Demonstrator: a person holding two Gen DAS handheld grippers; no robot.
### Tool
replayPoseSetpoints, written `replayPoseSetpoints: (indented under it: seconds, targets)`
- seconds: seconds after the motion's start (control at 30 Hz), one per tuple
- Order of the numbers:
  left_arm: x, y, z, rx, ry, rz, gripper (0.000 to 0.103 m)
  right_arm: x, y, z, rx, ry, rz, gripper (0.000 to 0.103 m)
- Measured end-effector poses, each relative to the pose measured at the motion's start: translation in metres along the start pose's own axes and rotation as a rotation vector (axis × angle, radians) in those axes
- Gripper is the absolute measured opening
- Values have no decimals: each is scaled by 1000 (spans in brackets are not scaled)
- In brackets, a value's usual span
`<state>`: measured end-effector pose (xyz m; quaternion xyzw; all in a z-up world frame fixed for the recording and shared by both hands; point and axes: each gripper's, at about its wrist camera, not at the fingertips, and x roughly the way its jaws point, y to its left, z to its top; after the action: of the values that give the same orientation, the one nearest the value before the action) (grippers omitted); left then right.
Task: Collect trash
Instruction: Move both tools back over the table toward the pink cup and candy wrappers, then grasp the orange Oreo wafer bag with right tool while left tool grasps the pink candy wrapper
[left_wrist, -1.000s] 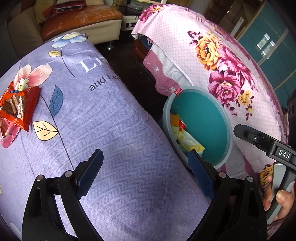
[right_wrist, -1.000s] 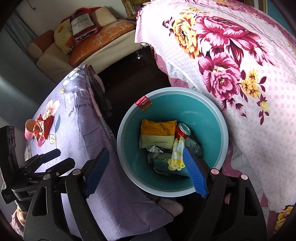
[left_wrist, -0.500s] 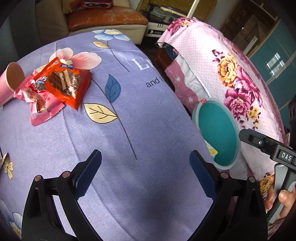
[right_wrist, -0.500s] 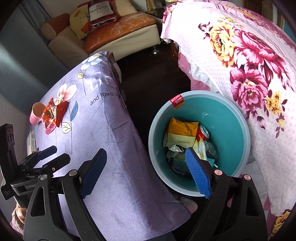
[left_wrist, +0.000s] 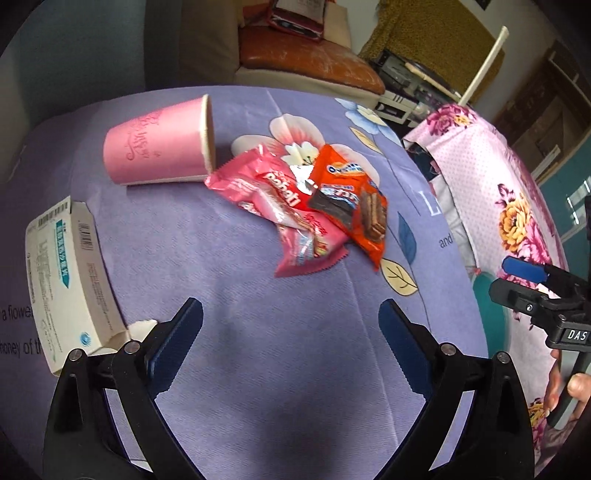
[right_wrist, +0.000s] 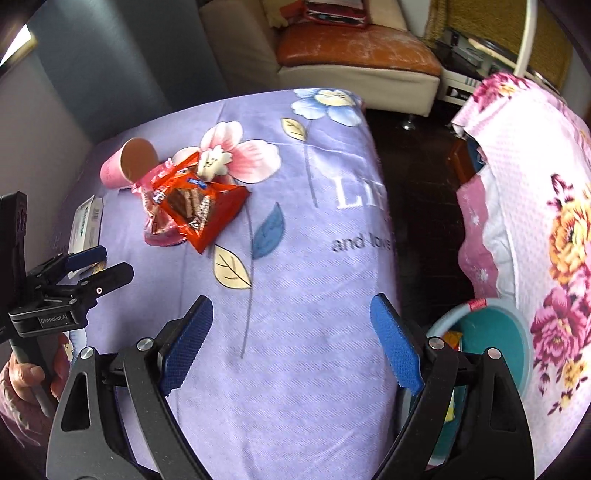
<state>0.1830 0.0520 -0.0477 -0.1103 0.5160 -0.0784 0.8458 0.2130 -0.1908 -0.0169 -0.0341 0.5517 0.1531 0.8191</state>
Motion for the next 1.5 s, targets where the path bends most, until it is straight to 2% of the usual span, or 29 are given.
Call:
replayPoseSetpoints:
  seconds: [0.33,0.5,0.7,0.77,0.87,0.97,1.17,1.33,1.43,1.5]
  targets:
    - [-10,50,19,-8,-33,29,96,50,63,70,-201,76,65,83]
    - [-14,58,19,9,-40,25,96,76,79,91,-229,105,110,83]
    - [-15,60,17,32,-35,19,96,104,82,106,-202,145,145,83]
    - [-13,57,17,32,-32,13,96,111,79,106,-177,154,164,82]
    - [-9,52,19,35,-28,3,96,111,71,102,-137,158,203,49]
    - [-4,45,22,29,-20,-13,96,101,63,95,-111,135,195,43]
    - [12,27,29,-20,-18,-13,96,74,30,76,1,82,188,42]
    - [28,7,36,-47,-26,11,96,57,-1,57,75,51,133,42]
    - [37,-5,41,-44,-23,31,93,45,-17,45,94,17,99,42]
    - [45,-12,43,-39,-24,56,87,38,-28,38,116,-5,97,42]
